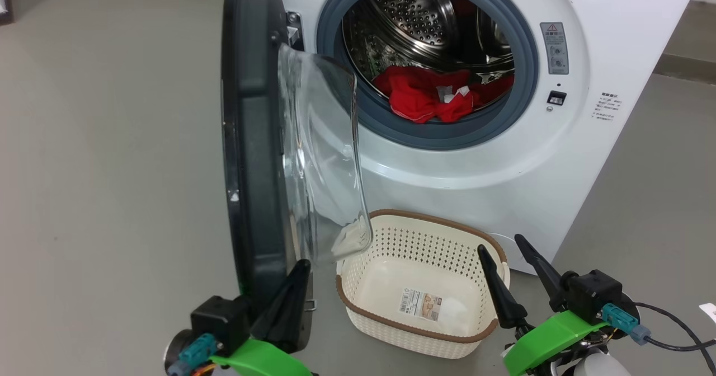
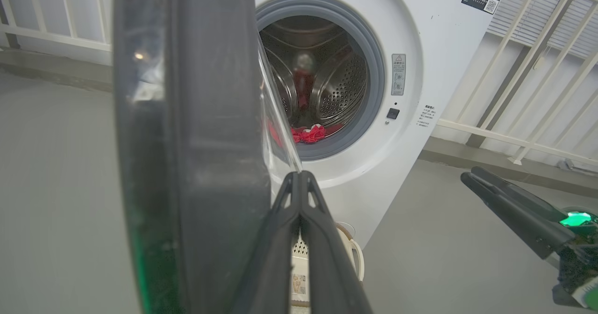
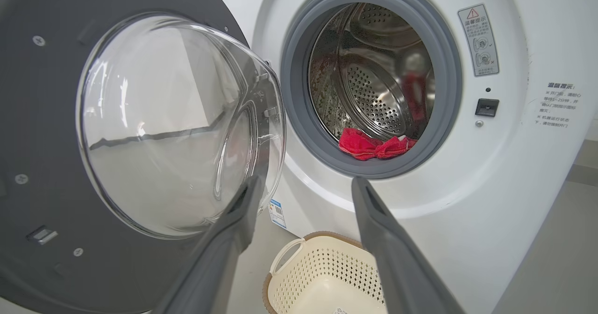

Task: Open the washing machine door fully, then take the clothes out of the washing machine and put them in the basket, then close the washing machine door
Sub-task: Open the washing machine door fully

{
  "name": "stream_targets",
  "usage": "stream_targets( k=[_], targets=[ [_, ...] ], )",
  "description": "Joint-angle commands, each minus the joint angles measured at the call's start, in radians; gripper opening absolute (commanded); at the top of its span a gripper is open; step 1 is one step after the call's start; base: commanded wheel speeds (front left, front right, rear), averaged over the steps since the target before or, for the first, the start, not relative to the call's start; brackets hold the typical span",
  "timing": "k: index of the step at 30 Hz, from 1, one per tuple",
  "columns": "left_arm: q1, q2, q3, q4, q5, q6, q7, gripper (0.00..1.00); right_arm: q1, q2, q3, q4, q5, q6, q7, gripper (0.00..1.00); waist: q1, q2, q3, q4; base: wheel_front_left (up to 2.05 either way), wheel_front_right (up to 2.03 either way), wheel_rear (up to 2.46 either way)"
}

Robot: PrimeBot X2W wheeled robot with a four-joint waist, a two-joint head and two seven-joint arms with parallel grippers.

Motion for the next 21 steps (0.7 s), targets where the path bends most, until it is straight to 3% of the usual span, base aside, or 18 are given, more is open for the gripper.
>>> stream_targets(
  k=[1,21],
  targets=[
    [-0.014,0.022,0.058,-0.014,-0.005,0.018,-0.008,0.0,-0.015,0.001,0.021,-0.02,0.008,0.006,-0.009,1.0,0.0,-0.0001,0.001,0.002,0.0,0.0,0.0],
    [0.009,0.121,0.212,-0.013,-0.035,0.069,-0.08,0.0,-0.037,0.001,0.025,-0.02,0.042,0.006,-0.009,1.0,0.0,-0.0001,0.064,0.036,0.0,0.0,0.0]
  ],
)
